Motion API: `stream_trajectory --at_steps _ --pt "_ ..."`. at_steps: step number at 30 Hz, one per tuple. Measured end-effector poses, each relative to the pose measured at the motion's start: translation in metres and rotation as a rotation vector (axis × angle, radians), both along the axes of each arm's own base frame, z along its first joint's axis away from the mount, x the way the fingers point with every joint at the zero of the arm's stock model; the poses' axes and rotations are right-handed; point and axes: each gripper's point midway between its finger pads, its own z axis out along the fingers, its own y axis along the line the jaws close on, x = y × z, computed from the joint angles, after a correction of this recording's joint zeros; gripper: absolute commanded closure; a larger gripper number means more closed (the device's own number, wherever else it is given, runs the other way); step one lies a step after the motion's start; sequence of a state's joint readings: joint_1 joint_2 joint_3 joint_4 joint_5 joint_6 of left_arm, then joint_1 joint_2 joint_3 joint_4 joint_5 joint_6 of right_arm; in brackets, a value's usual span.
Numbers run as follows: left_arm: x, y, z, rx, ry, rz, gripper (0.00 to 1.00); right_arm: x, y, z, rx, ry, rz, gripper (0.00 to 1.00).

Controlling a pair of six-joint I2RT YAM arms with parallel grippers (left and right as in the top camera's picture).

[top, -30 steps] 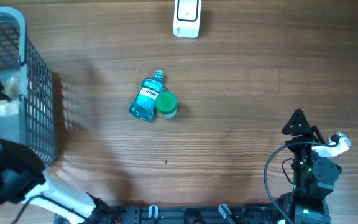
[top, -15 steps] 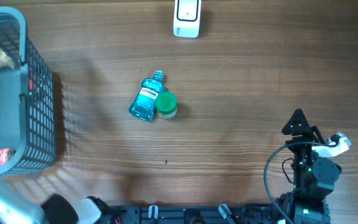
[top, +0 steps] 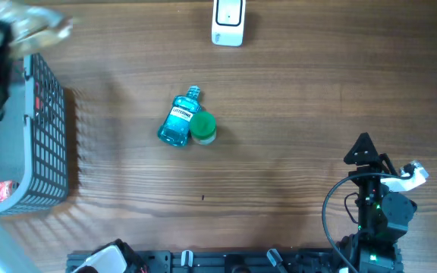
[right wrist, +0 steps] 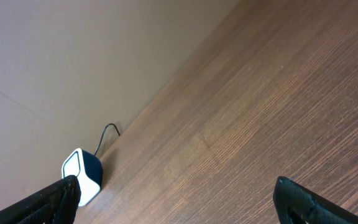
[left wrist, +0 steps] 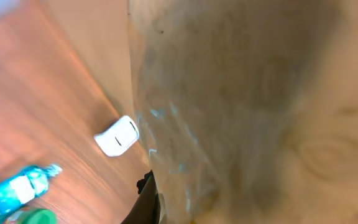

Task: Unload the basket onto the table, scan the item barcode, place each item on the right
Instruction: 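Lift the plastic bag out and carry it toward the scanner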

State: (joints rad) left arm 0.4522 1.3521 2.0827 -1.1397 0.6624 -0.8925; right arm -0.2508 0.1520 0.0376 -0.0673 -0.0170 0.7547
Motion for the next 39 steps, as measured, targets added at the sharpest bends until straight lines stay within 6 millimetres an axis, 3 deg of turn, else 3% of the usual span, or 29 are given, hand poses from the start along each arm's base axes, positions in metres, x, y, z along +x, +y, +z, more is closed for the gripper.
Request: stream_trajectory --at_steps 6,7,11,16,22,28,33,39 --pt "0.031 -0.093 0.003 0.086 -0.09 -0.364 0.96 0.0 0.0 0.0 0.0 0.0 0.0 0.0" --pt "0.039 -0.117 -0.002 0.101 -0.096 -0.451 0.96 0.0 0.0 0.0 0.0 0.0 0.0 0.0" --pt "0.06 -0.173 -0.024 0.131 -0.095 -0.629 0.96 0.0 0.0 0.0 0.0 0.0 0.0 0.0" --pt "0.078 -0.259 -0.083 0.208 -0.058 -0.893 0.96 0.0 0.0 0.0 0.0 0.0 0.0 0.0" --pt "0.07 -0.337 -0.148 0.3 -0.072 -1.192 0.96 0.0 0.0 0.0 0.0 0.0 0.0 0.0" --pt "0.06 -0.379 -0.206 0.294 -0.061 -1.402 0.96 0.0 0.0 0.0 0.0 0.0 0.0 0.0" --pt "0.054 -0.39 -0.242 0.2 -0.039 -1.533 0.96 0.0 0.0 0.0 0.0 0.0 0.0 0.0" --pt "0.044 -0.387 -0.285 0.132 0.065 -1.615 0.96 0.0 0.0 0.0 0.0 0.0 0.0 0.0"
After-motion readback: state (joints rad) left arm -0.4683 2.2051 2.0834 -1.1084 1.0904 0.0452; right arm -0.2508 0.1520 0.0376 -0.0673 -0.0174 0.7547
